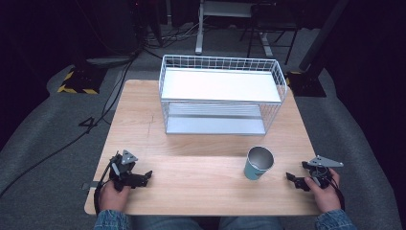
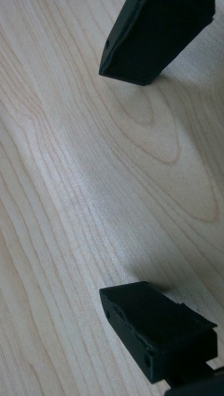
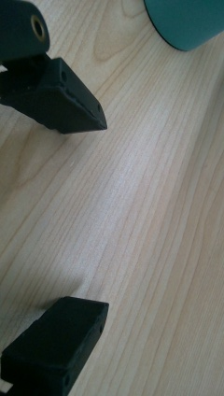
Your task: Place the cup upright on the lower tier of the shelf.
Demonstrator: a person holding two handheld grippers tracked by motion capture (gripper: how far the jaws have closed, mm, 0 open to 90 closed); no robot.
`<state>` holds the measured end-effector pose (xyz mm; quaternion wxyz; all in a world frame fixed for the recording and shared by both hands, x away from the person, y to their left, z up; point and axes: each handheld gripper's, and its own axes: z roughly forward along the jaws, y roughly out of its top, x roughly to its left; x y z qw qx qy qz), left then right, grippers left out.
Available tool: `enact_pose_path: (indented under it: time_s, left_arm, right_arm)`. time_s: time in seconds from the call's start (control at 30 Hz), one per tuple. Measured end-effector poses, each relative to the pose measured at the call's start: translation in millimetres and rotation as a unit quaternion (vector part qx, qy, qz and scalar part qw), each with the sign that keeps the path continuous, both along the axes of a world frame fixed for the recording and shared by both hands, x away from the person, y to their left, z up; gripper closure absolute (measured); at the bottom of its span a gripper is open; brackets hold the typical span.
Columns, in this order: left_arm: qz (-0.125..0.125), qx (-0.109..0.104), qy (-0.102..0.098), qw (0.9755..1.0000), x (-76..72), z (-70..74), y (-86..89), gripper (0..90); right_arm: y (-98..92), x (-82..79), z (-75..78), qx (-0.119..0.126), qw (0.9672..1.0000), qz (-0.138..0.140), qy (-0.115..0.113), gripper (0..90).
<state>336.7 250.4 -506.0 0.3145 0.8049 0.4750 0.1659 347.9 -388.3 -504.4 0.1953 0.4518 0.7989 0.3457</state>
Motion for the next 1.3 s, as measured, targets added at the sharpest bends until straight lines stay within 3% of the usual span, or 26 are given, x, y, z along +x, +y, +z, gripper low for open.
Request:
enact_pose_path:
  time_s: [0.7,0.83,0.87,1.3]
  left_arm:
    - [0.006,0.001,-0.002,1.0,-0.1,-0.2,-1.3,0.1]
    - [0.007,0.001,-0.002,1.0,0.2,-0.1,-1.4,0.1]
    - [0.007,0.001,-0.002,1.0,0.2,-0.1,-1.4,0.1]
    - [0.007,0.001,-0.002,1.0,0.3,-0.1,-1.5,0.1]
  right_arm:
    - [0.5,0.4,0.0,0.001,1.0,0.003,0.003,9.8]
    - [-0.6,0.3,0.2,0.003,1.0,0.003,0.001,13.3]
    - [-0.9,-0.1,0.9,0.004,1.0,0.002,-0.001,17.3]
    - [7.8,-8.6,23.0,0.044,0.9986,0.022,-0.02,16.0]
